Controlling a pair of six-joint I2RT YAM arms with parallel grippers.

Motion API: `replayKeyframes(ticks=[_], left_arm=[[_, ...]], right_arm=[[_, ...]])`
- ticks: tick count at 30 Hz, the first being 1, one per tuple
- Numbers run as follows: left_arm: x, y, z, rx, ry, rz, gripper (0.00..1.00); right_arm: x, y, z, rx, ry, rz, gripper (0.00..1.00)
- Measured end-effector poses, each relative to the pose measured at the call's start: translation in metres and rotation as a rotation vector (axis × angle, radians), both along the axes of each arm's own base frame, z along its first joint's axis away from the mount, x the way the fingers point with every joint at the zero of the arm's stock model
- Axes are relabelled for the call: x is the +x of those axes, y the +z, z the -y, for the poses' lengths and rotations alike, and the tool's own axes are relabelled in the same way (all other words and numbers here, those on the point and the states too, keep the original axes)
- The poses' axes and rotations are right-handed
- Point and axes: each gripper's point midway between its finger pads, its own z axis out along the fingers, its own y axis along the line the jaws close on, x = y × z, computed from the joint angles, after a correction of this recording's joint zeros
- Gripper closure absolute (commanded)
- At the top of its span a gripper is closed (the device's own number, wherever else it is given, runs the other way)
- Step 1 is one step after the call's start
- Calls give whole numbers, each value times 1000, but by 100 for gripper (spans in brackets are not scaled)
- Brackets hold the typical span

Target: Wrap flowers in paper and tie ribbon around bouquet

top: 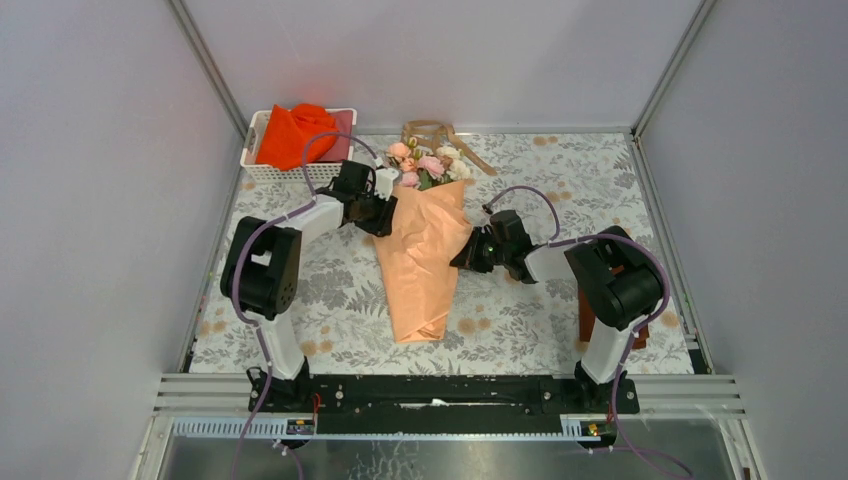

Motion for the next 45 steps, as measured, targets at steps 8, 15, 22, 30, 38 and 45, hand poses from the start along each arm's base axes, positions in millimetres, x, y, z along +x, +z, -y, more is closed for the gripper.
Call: replayKeyframes(ticks=[8, 15, 22, 30, 38, 45], left_arm=[[8, 3, -16, 71, 77, 36, 52], [-102, 49, 104, 103, -416, 308, 49], [-147, -30, 118, 281, -629, 275, 48], [-144, -32, 123, 334, -695, 352, 48], [-145, -32, 124, 337, -715, 353, 48], [-145, -33, 125, 351, -729, 325, 47]], right_arm=[[-1, 0, -1, 4, 5, -2, 100], [-1, 0, -1, 6, 7, -4, 100], [-2, 1, -2, 24, 22, -29, 90], [19, 16, 32, -7, -17, -90, 60], [154, 124, 102, -157, -168, 186, 42], [261, 118, 127, -392, -189, 269, 35]])
